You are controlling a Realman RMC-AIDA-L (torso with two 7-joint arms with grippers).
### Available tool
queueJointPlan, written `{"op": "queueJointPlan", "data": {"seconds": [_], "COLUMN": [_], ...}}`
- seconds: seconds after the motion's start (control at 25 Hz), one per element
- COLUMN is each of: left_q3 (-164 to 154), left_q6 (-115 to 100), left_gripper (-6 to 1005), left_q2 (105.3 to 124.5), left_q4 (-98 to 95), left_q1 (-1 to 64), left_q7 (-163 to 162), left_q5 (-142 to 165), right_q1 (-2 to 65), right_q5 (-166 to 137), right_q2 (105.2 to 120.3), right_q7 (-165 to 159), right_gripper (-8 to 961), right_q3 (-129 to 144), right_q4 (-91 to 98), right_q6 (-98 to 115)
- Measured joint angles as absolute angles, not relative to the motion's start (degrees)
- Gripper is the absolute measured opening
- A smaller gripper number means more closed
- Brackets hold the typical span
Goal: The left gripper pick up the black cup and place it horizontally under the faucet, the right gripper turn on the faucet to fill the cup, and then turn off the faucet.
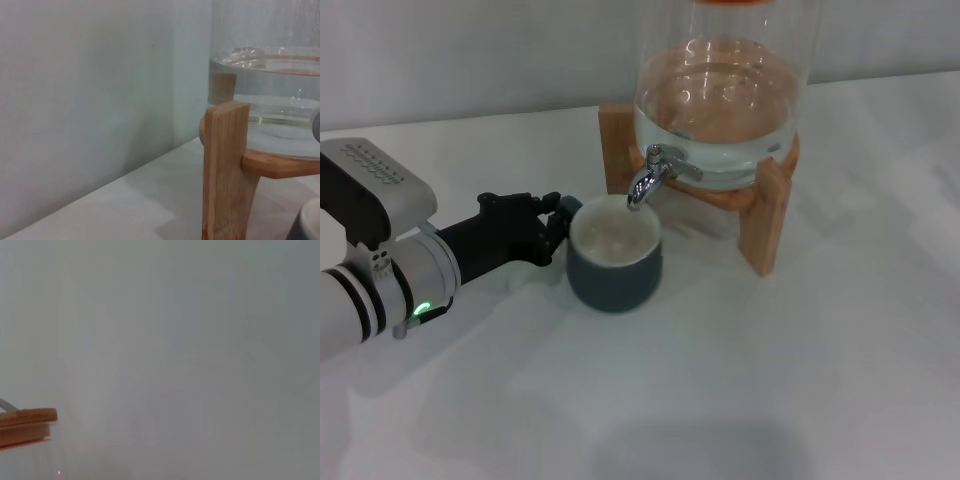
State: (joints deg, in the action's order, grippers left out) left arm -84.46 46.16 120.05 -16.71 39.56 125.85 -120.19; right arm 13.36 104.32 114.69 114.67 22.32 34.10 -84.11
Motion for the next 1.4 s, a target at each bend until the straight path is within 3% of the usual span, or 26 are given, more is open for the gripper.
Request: {"op": "queueJointPlan", "data": {"seconds": [0.2,0.32,0.92,1.4], "left_q3": [-84.5,-84.5,-86.5,-86.2], "left_q6": [46.4,46.5,46.1,46.1], "left_gripper": [202,303,304,346], "left_q2": [120.06,120.06,119.93,119.58], "left_q4": [-16.7,-16.7,-17.0,-30.2], "left_q1": [39.5,39.5,38.5,27.4], "left_q7": [125.8,125.8,124.5,123.7], "left_q5": [-120.2,-120.2,-120.1,-120.3], "right_q1": [13.4,13.4,13.2,12.7], "right_q5": [104.3,104.3,104.7,105.0], "right_q2": [114.69,114.7,114.7,114.62], "right_q7": [114.6,114.6,114.4,114.4], "right_gripper": [678,678,679,679], "right_q3": [22.3,22.3,22.3,22.3], "right_q4": [34.1,34.1,34.1,34.2], "right_q6": [-84.1,-84.1,-84.1,-84.4]}}
